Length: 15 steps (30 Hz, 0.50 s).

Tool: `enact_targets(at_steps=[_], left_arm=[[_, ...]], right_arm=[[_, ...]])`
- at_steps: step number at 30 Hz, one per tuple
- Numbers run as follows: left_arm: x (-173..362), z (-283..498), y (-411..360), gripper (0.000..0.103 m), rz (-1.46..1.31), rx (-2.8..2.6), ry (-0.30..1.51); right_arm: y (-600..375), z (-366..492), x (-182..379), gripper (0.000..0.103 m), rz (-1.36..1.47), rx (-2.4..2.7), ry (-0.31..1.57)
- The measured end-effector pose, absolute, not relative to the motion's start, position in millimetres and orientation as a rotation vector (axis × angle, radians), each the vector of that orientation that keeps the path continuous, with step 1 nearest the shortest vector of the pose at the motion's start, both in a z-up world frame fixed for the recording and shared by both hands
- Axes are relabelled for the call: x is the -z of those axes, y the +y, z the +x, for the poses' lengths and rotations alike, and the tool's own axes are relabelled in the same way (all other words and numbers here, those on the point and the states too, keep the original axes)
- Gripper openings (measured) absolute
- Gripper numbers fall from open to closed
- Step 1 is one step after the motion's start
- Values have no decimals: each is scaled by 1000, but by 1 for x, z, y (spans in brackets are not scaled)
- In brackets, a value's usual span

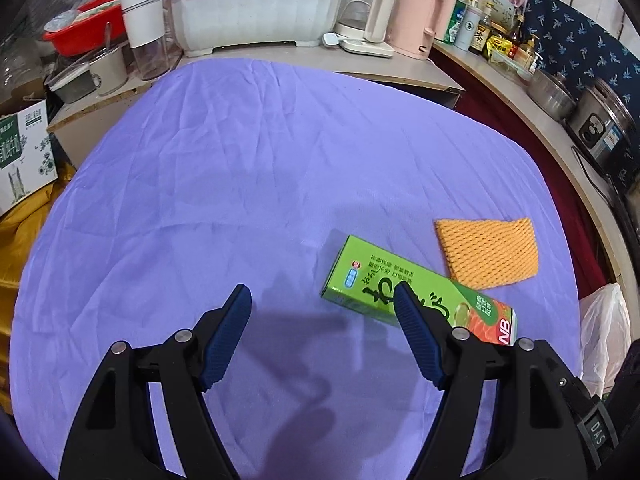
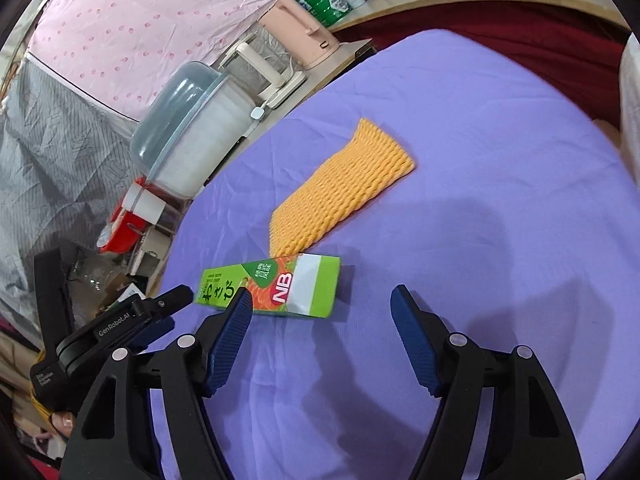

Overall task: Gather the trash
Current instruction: 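Grasp the green wasabi box with the right gripper while the left grasps the orange foam net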

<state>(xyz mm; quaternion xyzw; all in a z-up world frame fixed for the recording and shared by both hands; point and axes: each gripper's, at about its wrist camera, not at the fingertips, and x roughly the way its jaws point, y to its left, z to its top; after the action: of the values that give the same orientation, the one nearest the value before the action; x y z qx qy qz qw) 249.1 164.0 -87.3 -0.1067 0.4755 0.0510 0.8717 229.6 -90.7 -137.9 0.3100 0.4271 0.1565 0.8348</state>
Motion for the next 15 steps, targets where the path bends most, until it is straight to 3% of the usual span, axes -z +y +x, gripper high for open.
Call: enact_targets(at_steps=[9,12,15], left_arm=[[99,260,163,69,-229,-72,1024],[102,260,160,68,-221,-69,1028],[102,258,158,68,-216,-63,1026]], right_arm=[[-84,248,147,61,724,-400,913],[-83,248,148,48,729,-417,921],[-81,247,147,27,724,-426,923]])
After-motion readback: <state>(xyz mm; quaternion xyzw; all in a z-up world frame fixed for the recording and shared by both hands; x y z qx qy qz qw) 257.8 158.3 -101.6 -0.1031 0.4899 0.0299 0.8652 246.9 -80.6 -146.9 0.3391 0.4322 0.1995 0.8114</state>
